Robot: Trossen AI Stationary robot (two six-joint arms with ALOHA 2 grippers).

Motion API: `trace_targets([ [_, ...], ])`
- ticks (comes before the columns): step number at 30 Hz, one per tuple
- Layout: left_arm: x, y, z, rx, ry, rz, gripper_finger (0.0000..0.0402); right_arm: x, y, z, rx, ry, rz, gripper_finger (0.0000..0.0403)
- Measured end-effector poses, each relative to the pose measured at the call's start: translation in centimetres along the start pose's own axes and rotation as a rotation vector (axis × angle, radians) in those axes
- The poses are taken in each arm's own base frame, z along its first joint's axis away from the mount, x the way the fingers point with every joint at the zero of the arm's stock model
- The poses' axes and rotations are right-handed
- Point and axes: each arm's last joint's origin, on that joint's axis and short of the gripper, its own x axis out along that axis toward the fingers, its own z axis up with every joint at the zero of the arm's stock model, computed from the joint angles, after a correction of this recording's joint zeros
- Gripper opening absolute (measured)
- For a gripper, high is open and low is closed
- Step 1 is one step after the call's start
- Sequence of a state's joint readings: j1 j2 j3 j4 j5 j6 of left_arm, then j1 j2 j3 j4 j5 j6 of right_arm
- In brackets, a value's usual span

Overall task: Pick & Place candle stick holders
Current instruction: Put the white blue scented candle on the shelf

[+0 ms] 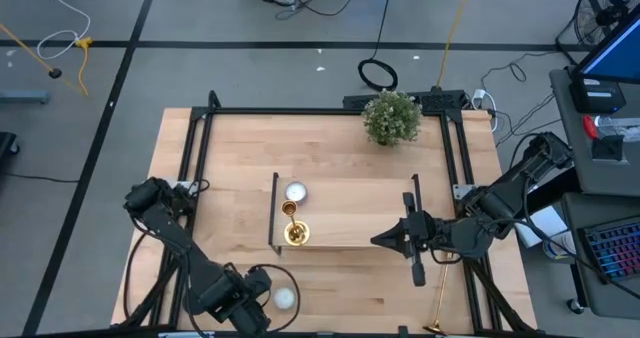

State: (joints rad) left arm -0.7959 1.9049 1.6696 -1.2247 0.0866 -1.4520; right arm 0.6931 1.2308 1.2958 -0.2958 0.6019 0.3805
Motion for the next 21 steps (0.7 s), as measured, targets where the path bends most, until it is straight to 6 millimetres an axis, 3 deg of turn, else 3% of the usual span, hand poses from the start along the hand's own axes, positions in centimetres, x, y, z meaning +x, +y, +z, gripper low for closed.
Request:
trace_targets([
  [13,2.3,0.7,1.2,-0.135,0.049,0.014,0.0387,0.0,0.0,0.0,0.0,-0.002,-0.004,0.0],
  [21,3.7,1.2,1.0,-0.195,0.044,0.033,0.0396,0.0,0.0,0.1,0.005,-0.006,0.001,0.0],
])
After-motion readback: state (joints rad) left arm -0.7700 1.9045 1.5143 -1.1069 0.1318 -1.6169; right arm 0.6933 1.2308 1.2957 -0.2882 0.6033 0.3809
